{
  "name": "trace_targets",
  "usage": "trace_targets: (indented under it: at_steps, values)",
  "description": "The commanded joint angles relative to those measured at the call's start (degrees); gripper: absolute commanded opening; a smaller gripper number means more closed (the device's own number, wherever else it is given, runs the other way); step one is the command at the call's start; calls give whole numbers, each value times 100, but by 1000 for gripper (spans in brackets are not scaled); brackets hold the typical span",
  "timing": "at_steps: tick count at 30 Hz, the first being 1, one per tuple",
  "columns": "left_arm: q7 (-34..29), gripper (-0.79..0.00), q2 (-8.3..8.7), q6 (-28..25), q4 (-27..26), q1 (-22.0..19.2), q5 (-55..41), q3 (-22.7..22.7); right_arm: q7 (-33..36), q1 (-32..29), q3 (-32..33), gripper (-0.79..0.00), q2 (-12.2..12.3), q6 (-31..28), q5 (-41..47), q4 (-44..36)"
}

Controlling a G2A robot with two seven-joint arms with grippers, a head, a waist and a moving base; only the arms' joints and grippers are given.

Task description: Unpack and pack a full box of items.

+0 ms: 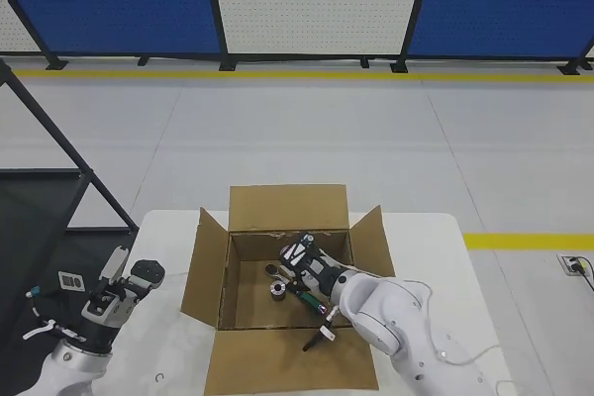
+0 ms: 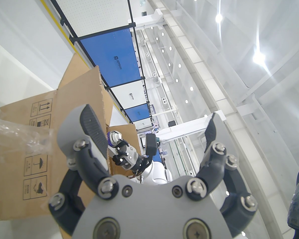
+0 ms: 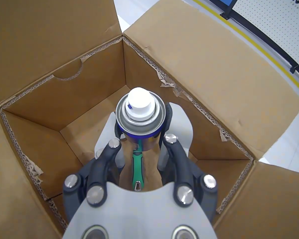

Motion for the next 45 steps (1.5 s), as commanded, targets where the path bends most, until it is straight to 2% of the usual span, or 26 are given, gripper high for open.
trace_targets:
  at_steps: [1, 4, 8, 15, 22, 37, 41, 45]
  values:
    - [0, 0, 0, 0, 0, 0, 0, 0, 0, 0, 0, -785, 0, 0, 0, 0]
    - [0, 0, 0, 0, 0, 0, 0, 0, -26, -36, -9, -785, -3, 11, -6, 7]
    - [0, 0, 0, 0, 0, 0, 0, 0, 168, 120, -194, -785, -101, 304, 5, 320]
    - [0, 0, 0, 0, 0, 0, 0, 0, 396, 769, -697, -785, -428, 1050, 88, 1434]
    - [0, 0, 0, 0, 0, 0, 0, 0, 470, 1184, -1044, -785, -727, 1450, 178, 2239]
    - [0, 0, 0, 0, 0, 0, 0, 0, 527, 1465, -1145, -785, -1033, 1417, 246, 3016]
    - [0, 0, 0, 0, 0, 0, 0, 0, 525, 1479, -1106, -643, -1071, 1378, 232, 3134]
    - [0, 0, 0, 0, 0, 0, 0, 0, 523, 1460, -1058, -579, -1094, 1359, 189, 3179]
